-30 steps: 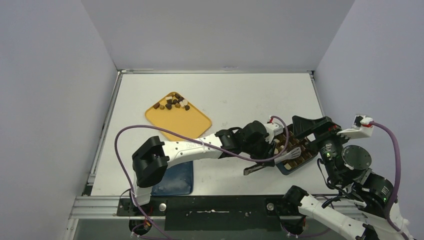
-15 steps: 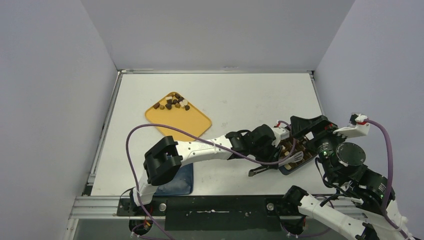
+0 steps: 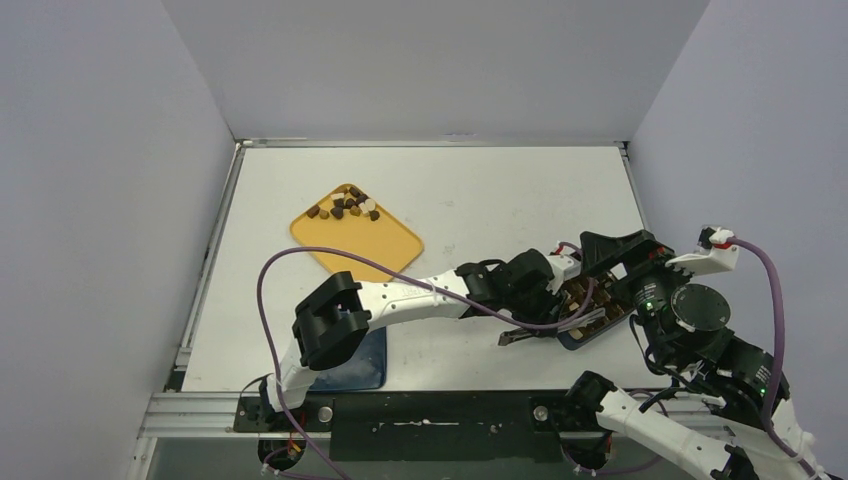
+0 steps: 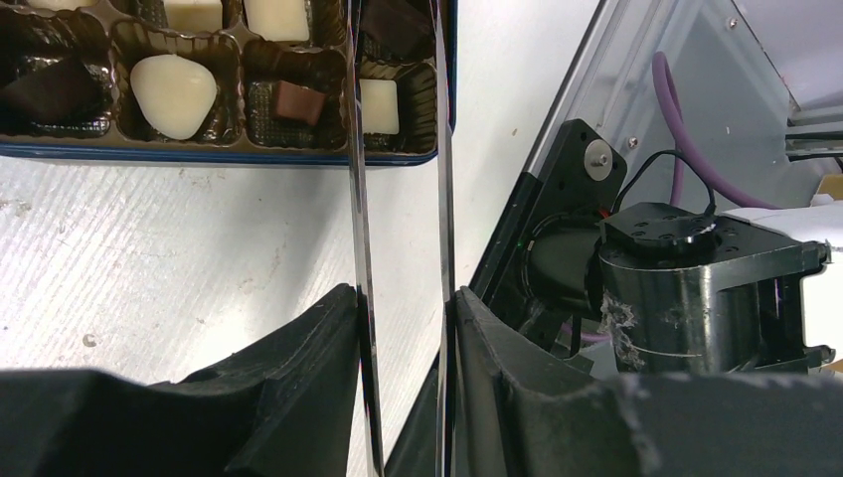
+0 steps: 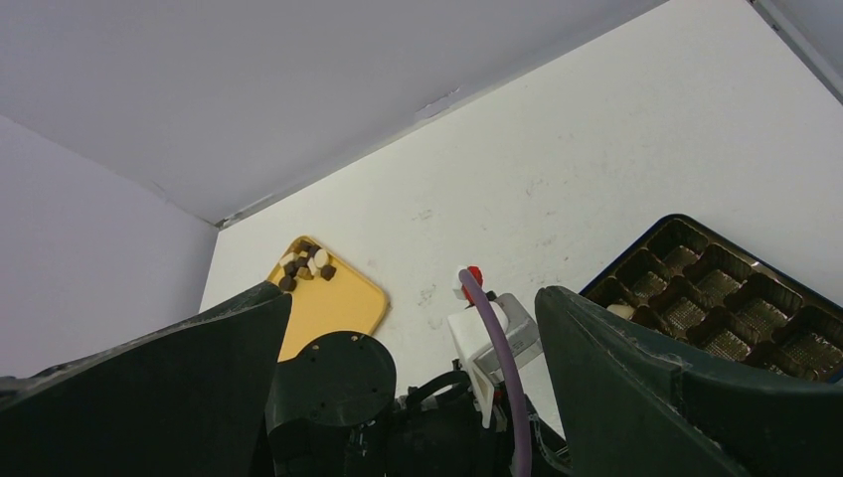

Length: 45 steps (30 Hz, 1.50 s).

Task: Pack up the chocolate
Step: Place the fake chocolate in the packing box.

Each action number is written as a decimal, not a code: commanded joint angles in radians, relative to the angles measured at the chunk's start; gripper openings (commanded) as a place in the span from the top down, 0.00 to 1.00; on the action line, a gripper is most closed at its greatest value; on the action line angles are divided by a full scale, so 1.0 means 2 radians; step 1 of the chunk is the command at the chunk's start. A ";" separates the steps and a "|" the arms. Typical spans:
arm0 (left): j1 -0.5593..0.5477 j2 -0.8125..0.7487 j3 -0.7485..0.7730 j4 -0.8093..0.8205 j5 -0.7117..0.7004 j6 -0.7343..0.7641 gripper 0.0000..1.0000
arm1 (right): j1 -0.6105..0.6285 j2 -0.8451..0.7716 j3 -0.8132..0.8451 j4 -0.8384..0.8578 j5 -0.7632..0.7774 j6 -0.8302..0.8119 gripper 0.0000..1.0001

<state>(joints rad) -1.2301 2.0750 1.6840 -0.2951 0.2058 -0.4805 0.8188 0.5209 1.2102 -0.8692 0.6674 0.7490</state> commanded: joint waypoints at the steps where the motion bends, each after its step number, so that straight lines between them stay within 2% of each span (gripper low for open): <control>1: -0.002 0.006 0.034 0.011 -0.002 0.013 0.64 | -0.001 0.012 0.003 0.014 0.008 -0.002 0.00; 17: -0.002 0.012 0.055 0.001 -0.022 0.025 0.63 | -0.001 0.014 -0.005 0.021 -0.005 -0.002 0.00; 25: 0.000 -0.022 0.045 -0.005 -0.060 0.029 0.68 | -0.001 0.012 -0.007 0.026 -0.008 -0.002 0.00; 31: 0.010 -0.068 0.006 0.002 -0.095 0.021 0.69 | -0.001 0.008 -0.018 0.052 -0.012 -0.015 0.00; 36: 0.033 -0.112 -0.032 -0.006 -0.120 0.013 0.69 | -0.001 0.014 -0.023 0.073 -0.026 -0.026 0.00; 45: 0.121 -0.210 -0.109 -0.043 -0.160 0.003 0.69 | -0.001 0.025 -0.048 0.116 -0.066 -0.042 0.00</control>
<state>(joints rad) -1.0569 1.7710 1.5063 -0.3450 -0.0448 -0.4599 0.8188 0.5392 1.1416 -0.7147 0.5831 0.6926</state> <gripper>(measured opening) 0.313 0.999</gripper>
